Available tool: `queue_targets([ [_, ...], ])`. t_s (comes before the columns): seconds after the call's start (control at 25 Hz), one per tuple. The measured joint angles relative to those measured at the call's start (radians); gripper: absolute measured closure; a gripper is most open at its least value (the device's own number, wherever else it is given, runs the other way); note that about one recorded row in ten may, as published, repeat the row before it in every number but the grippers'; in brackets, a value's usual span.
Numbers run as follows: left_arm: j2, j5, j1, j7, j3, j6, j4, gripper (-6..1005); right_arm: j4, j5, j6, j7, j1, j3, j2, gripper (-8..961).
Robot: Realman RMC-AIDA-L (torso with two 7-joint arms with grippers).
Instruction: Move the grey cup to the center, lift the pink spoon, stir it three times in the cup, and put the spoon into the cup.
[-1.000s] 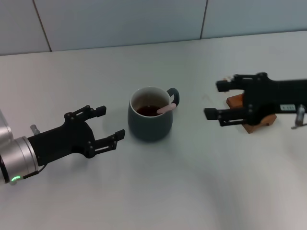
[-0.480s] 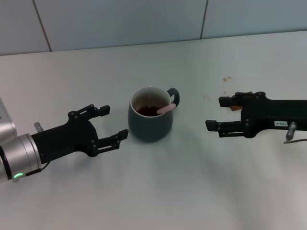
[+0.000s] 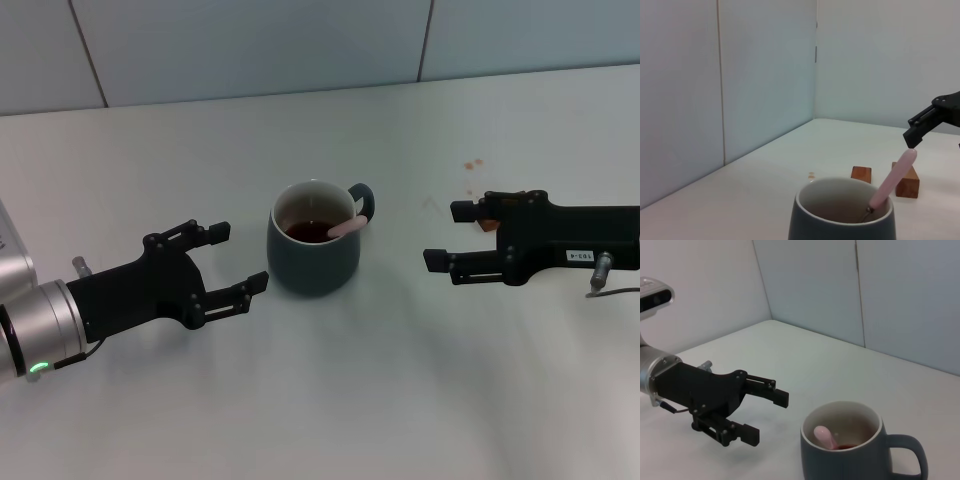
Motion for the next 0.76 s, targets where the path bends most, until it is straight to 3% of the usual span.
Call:
queue_targets([
  [0.76, 0.000, -0.001, 0.005, 0.001, 0.000, 0.000, 0.000, 174, 0.008, 0.000, 0.000, 0.007, 0.001, -0.007, 0.001, 126],
])
